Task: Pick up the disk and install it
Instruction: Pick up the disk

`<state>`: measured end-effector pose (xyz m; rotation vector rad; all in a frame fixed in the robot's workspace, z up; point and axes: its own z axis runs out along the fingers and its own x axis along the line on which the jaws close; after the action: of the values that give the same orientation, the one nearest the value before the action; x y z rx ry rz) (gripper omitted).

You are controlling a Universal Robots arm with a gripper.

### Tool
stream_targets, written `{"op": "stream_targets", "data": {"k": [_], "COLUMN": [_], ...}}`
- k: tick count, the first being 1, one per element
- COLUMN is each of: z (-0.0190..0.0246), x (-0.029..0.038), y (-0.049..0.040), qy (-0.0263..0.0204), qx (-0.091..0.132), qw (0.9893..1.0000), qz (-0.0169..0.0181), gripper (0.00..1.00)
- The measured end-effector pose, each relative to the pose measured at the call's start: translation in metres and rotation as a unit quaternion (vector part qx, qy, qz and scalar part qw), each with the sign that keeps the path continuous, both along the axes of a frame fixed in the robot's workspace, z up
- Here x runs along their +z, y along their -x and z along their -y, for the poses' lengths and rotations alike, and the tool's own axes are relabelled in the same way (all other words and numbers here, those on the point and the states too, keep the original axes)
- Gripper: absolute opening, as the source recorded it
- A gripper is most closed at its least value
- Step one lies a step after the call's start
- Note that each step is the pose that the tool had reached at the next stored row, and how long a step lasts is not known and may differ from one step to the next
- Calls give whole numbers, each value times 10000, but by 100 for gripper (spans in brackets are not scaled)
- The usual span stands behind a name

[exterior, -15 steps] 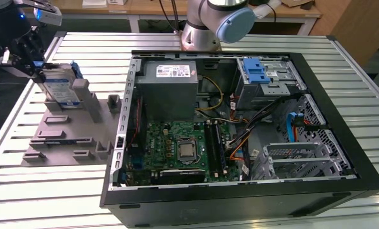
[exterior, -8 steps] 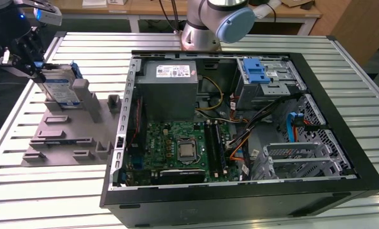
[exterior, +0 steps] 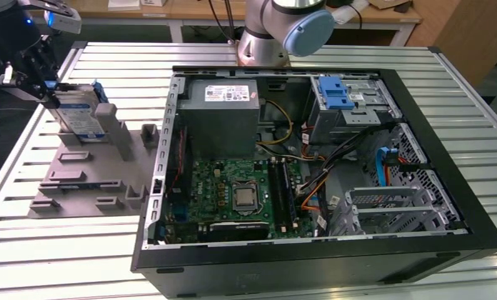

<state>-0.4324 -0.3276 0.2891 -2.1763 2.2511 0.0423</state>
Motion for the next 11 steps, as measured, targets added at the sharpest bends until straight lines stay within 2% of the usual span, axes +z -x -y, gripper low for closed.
{"op": "stream_targets", "data": {"k": [5, 11], "z": [0, 0], "x": [46, 141], "y": [0, 0], "qy": [0, 0], "qx": [0, 0], "qw": [10000, 10000], "qz": [0, 0], "gripper": [36, 36]}}
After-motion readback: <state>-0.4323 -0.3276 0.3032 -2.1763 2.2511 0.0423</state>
